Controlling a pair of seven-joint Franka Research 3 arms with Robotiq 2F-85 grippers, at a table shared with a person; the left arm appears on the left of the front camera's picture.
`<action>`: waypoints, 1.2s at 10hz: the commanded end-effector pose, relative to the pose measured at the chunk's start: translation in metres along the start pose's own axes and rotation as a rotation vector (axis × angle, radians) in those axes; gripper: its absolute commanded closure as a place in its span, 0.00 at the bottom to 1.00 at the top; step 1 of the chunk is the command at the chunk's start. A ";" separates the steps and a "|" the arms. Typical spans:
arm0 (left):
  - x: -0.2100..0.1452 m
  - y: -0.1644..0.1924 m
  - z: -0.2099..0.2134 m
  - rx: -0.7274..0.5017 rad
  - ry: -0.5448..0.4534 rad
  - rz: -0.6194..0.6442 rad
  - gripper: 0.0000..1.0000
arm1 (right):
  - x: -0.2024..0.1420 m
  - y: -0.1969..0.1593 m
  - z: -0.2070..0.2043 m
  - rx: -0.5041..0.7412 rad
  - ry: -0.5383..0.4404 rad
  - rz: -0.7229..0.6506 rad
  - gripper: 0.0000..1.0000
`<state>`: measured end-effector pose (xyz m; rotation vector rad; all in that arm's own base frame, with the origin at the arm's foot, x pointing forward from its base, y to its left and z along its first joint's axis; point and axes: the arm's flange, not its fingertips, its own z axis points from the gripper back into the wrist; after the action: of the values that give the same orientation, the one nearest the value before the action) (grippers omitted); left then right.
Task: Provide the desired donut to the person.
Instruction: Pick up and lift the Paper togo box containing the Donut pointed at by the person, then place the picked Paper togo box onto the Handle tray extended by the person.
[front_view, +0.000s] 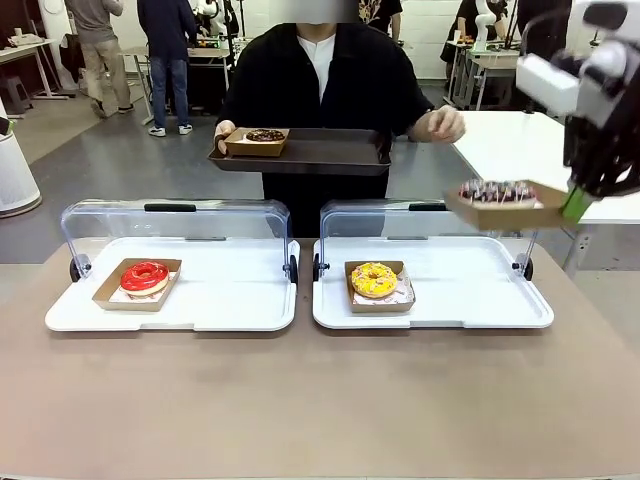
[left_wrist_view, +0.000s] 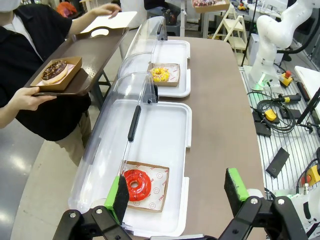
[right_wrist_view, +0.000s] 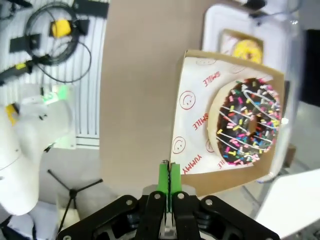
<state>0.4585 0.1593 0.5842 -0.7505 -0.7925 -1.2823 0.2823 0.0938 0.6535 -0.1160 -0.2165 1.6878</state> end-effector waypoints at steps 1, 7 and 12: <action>0.000 -0.002 0.001 0.001 -0.004 -0.004 0.00 | 0.001 -0.025 0.012 0.016 0.051 -0.064 1.00; 0.000 -0.002 0.001 0.001 -0.004 -0.004 0.00 | -0.007 -0.035 0.012 0.002 0.020 -0.074 1.00; 0.000 -0.002 0.001 0.001 -0.004 -0.004 0.00 | -0.007 -0.035 0.012 0.002 0.020 -0.074 1.00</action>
<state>0.4585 0.1594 0.5843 -0.7501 -0.7926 -1.2821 0.3151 0.0892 0.6758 -0.1191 -0.2112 1.6232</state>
